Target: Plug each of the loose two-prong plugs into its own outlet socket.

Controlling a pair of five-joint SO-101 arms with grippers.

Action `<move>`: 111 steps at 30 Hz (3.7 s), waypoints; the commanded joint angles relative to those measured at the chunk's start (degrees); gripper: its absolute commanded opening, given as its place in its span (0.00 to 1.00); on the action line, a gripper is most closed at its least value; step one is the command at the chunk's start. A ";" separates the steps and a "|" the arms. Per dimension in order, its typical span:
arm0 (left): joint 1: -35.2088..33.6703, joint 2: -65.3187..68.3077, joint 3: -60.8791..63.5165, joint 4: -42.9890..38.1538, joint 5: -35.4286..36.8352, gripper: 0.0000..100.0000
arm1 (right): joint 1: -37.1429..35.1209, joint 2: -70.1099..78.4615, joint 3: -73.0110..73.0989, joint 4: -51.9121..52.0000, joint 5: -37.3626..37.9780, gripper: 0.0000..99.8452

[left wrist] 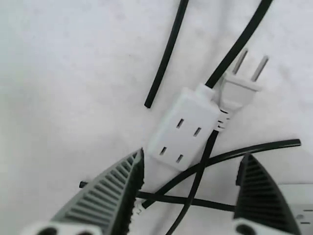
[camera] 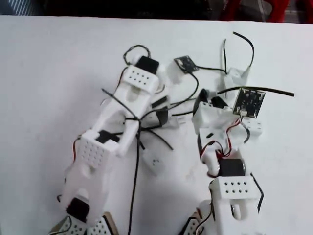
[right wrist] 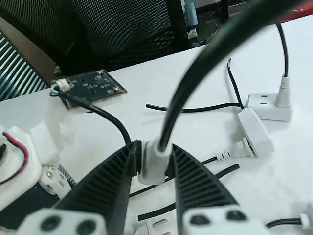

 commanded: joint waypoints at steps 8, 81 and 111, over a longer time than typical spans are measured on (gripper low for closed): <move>-1.27 -18.07 -2.90 5.89 8.44 0.29 | -1.89 -1.01 -2.20 3.12 0.35 0.02; -31.43 -98.24 108.84 -40.00 18.11 0.29 | -22.20 57.89 -28.40 -0.84 15.12 0.02; -31.43 -98.42 111.21 -42.81 18.02 0.29 | -21.05 59.38 -29.36 -2.15 28.31 0.02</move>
